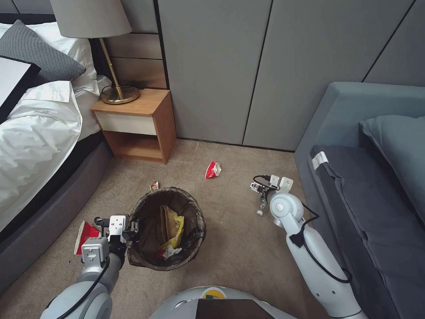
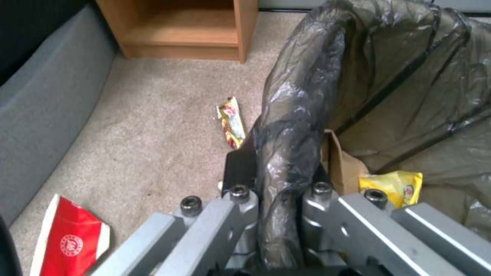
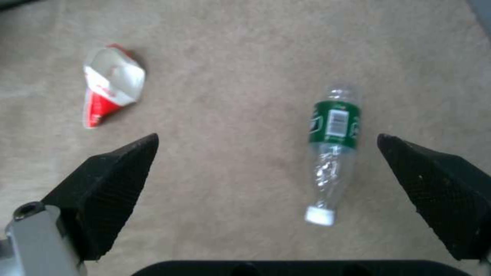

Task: Pick up the trash bin, then pick up the garbage from the floor and place it into the trash bin.

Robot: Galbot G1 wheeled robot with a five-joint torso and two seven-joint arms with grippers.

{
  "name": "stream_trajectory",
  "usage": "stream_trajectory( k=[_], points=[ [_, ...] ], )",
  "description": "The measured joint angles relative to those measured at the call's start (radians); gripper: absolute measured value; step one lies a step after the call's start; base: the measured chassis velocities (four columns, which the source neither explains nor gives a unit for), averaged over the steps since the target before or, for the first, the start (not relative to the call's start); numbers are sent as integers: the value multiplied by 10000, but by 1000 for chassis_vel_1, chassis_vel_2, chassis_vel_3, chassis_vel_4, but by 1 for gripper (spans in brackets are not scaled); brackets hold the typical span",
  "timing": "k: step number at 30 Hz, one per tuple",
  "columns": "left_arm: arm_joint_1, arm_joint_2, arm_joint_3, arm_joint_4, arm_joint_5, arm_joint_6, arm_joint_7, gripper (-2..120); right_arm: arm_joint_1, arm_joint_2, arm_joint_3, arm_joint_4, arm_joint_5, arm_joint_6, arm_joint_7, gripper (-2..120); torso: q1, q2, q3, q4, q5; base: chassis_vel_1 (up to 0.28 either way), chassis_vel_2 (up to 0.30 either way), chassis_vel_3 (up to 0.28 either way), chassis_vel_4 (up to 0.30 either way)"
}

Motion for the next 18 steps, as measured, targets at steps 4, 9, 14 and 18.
stream_trajectory(
  k=[4, 9, 14, 18],
  points=[
    [-57, 10, -20, 0, -56, 0, 0, 5, 248, -192, -313, -531, -332, 68, -128, 100, 0, 0, 0, -3, 0, 0, 0, 0, 0],
    [-76, 33, -27, 0, -94, 0, 14, 5, 624, -103, -732, -1225, -524, 81, -105, 100, 0, 0, 0, 0, 0, 0, 0, 0, 0],
    [-108, 63, -38, 0, -131, 0, 23, 5, 962, 230, -1034, -1991, -899, 84, -32, 100, 0, 0, 0, 0, 0, 0, 0, 0, 0],
    [-116, 78, -70, 0, -172, 0, 27, 5, 1214, 486, -1140, -2649, -1159, 148, -11, 100, 0, 0, 0, -1, -1, 0, 0, 0, 0]
  ],
)
